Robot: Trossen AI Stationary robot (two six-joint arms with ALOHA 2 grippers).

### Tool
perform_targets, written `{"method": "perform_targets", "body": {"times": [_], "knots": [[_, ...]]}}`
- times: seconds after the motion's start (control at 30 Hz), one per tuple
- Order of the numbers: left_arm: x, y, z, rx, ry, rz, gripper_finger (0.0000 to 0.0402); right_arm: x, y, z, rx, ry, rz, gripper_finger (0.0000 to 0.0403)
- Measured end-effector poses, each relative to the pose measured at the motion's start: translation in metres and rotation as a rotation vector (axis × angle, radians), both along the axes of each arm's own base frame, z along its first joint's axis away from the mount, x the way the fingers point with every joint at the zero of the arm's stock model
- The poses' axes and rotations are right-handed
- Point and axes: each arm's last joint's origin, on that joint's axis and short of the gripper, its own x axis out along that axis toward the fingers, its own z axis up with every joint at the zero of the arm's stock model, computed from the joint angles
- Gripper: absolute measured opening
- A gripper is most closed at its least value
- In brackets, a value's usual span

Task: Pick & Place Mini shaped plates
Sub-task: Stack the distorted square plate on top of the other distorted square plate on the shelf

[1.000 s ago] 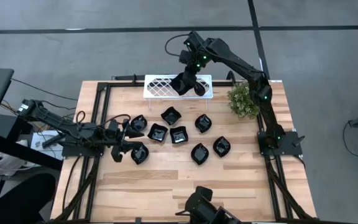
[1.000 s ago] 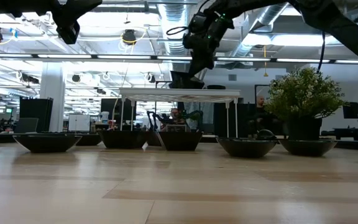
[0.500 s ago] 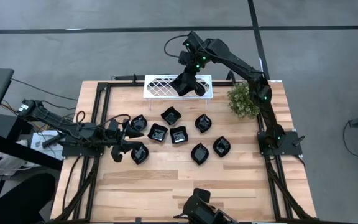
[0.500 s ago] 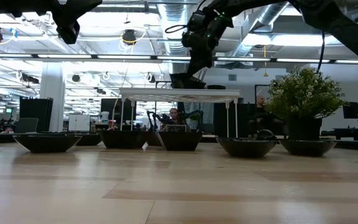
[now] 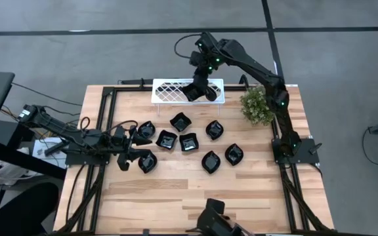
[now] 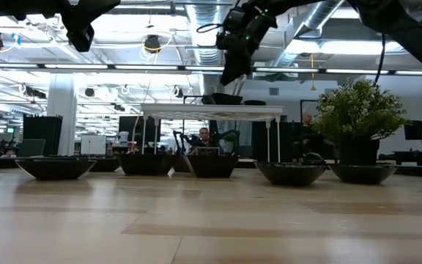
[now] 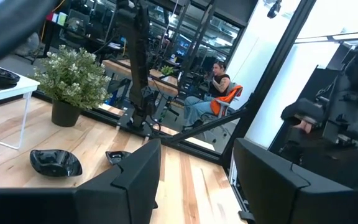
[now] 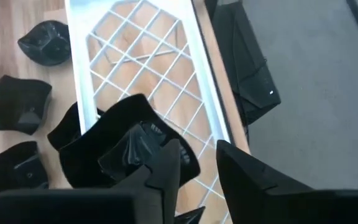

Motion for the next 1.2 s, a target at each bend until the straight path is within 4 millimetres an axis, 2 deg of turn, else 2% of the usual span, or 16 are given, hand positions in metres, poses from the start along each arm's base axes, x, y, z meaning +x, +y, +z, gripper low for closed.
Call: {"method": "perform_targets", "body": {"times": [0.17, 0.27, 0.43, 0.63, 0.93, 1.07, 1.2], "knots": [[0.0, 0.0, 0.0, 0.005, 0.0, 0.0, 0.0205, -0.014, 0.015, 0.017, 0.027, 0.011, 0.009, 0.0105], [0.0, 0.0, 0.0, 0.007, 0.0, 0.0, 0.0205, -0.021, 0.03, 0.019, 0.078, 0.079, 0.03, 0.0102], [0.0, 0.0, 0.0, 0.013, -0.001, 0.0, 0.0205, -0.015, 0.045, -0.001, 0.159, 0.197, 0.078, 0.0102], [0.0, 0.0, 0.0, 0.015, -0.001, 0.0, 0.0205, -0.005, 0.055, -0.031, 0.173, 0.305, 0.13, 0.0102], [0.0, 0.0, 0.0, 0.015, 0.0, 0.0, 0.0205, 0.003, 0.056, -0.041, 0.144, 0.286, 0.149, 0.0102], [0.0, 0.0, 0.0, 0.015, 0.0, 0.0, 0.0205, 0.002, 0.055, -0.051, 0.142, 0.329, 0.145, 0.0102], [0.0, 0.0, 0.0, 0.015, 0.0, 0.0, 0.0205, 0.003, 0.054, -0.049, 0.132, 0.313, 0.142, 0.0102]]}}
